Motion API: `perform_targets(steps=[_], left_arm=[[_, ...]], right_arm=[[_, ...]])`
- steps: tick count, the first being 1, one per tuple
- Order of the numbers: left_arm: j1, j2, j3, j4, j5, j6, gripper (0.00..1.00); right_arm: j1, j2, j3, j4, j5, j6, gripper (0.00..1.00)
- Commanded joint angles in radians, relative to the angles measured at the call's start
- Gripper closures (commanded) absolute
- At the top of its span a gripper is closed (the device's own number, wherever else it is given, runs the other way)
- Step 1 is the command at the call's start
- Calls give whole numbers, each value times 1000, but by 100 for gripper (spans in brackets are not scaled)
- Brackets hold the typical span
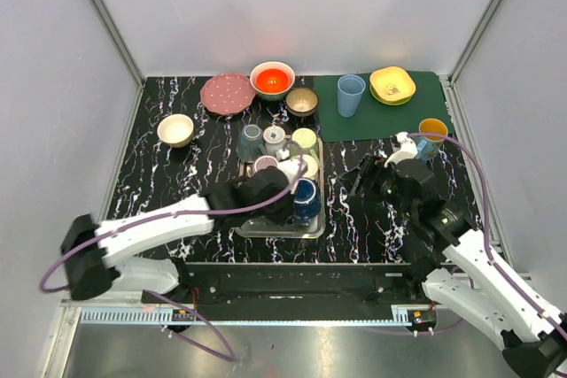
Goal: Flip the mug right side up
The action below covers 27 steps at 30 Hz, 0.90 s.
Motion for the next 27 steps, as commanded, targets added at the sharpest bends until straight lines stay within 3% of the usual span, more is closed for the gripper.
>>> perform_targets(steps=[1,4,8,12,17,27], left_arm=[[-4,-235,111,65,-31,-36,100],[-4,-315,122,97,-60,-58,100],[16,-418,73,262,-98,-128,100],[81,-456,33,405,21,-223,100],[124,-464,-10,609,193,-341,100],[125,-481,-77,769,302,-452,100]], right_arm=[[4,-88,69,9,-71,17,19],[4,-160,38,70,-131,68,17],[4,-276,-49,196,-215,193,16],[6,-328,-156,396,-339,290,17],[4,-199,-215,719,-570,414,18],[6,20,-160,1026,-653,430,20]])
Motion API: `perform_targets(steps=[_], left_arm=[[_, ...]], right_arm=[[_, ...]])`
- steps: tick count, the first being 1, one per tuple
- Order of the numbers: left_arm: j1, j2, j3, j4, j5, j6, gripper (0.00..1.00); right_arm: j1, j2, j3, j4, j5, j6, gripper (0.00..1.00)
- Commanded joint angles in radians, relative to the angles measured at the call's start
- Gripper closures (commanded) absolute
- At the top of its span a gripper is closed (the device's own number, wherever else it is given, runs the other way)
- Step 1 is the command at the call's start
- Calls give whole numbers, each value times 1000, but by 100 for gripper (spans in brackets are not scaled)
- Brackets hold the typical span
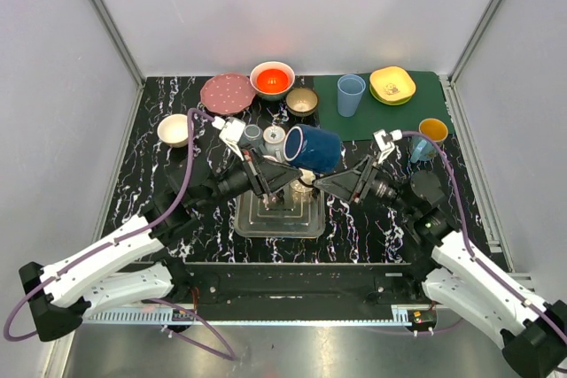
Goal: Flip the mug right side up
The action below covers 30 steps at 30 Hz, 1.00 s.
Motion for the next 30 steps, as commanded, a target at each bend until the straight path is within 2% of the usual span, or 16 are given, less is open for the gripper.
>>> perform_targets(steps=[1,13,14,17,20,21,24,26,27,29,30], left_arm=[[2,-32,0,252,66,-68,100],[2,-2,-37,293,121,-114,100],[2,-2,-40,296,124,-116,100],[2,3,-46,300,132,-116,100],[2,11,-49,298,147,-116,100],[2,11,-57,300,152,-114,100],[5,0,-59,255,121,-102,100],[15,-23,-57,195,108,-71,93],[20,-35,-58,177,83,-62,83],[43,-74,-66,140,58,-37,73],[51,-84,-69,126,49,-33,62]], right_arm=[[5,79,53,250,-78,44,21],[3,254,116,524,-121,119,41],[3,268,130,554,-130,136,50],[3,314,144,599,-158,165,62],[3,319,144,591,-144,168,85],[5,314,139,579,-137,165,97],[3,270,133,477,-103,122,100],[3,201,144,329,-68,46,100],[2,173,155,264,-51,14,100],[2,103,194,88,-8,-78,100],[3,68,205,43,17,-100,100]])
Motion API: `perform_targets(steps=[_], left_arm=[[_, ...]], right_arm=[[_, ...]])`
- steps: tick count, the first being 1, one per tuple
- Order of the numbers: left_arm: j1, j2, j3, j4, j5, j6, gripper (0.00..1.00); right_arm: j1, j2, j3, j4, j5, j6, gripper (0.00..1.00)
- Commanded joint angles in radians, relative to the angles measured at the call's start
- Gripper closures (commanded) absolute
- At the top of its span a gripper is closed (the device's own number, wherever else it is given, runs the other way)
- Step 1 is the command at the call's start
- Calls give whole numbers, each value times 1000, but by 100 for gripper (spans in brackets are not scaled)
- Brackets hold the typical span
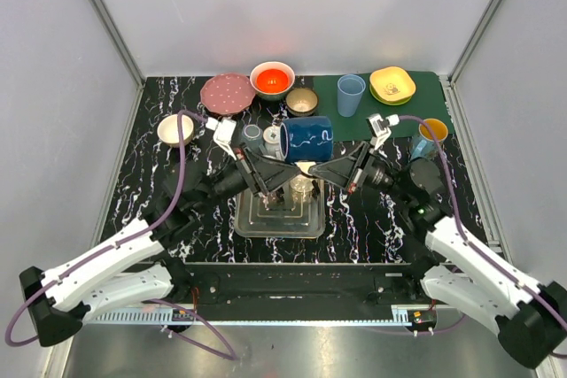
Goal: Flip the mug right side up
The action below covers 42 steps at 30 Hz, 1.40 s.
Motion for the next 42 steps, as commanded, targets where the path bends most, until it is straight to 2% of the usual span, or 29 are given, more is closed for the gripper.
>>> perform_targets(steps=[1,2,7,8,10,11,12,14,15,18,22,28,32,38,42], left_arm=[[36,-86,-9,-67,9,55,55],[46,-93,-12,-73,9,60,52],[78,-115,-45,-75,18,77,50],[81,-116,-42,-95,12,80,49],[92,-127,-36,-157,-18,97,47],[96,-138,-38,-178,-49,104,47],[96,-167,-38,-201,-72,117,46],[96,-196,-30,-285,-150,155,46],[96,-230,-25,-311,-181,169,46],[96,-285,-15,-398,-275,222,46],[96,-311,4,-516,-357,273,46],[96,-311,-2,-632,-423,275,47],[95,-328,-38,-646,-431,270,47],[96,-344,-68,-647,-434,272,47],[96,-333,-81,-647,-428,273,47]], right_arm=[[5,-139,122,-289,115,-210,100],[3,-153,148,-384,133,-230,100],[3,-202,199,-541,233,-301,100],[3,-208,231,-641,273,-324,100],[5,-217,288,-821,472,-414,100],[3,-208,363,-1009,564,-448,100],[5,-173,400,-1099,760,-485,100],[3,-120,483,-1313,953,-561,100],[3,-57,500,-1357,1104,-587,100],[2,29,502,-1409,1257,-641,100],[-41,149,500,-1388,1282,-643,100],[-213,385,521,-1304,1145,-622,100],[-309,503,546,-1230,1086,-626,100],[-363,680,612,-1205,1065,-635,100],[-376,740,617,-1187,1063,-635,100]])
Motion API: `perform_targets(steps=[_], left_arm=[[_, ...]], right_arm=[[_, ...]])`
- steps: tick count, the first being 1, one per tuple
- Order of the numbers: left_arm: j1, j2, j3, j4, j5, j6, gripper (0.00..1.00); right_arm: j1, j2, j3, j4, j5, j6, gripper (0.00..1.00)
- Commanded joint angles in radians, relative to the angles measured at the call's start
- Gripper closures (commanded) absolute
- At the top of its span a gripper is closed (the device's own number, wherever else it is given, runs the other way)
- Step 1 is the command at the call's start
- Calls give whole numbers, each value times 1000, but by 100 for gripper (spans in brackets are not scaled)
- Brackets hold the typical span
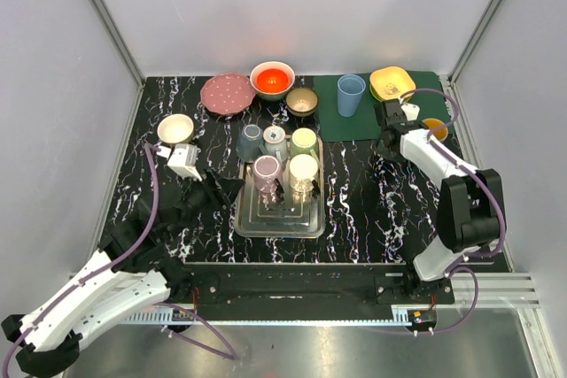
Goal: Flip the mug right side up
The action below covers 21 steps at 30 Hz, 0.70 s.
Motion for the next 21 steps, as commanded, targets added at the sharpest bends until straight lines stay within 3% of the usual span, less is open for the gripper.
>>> perform_targets(steps=[1,10,15,21], left_arm=[[4,3,-14,13,-18,21,47],[4,32,-20,13,-12,24,39],[4,53,-20,12,-4,28,29],[4,84,-15,13,-5,31,23]], right_arm=[[-14,38,62,104,17,-8,100],[-18,104,65,100,23,-25,100],[-15,55,57,84,8,-15,67],[14,-55,55,61,-3,5,50]])
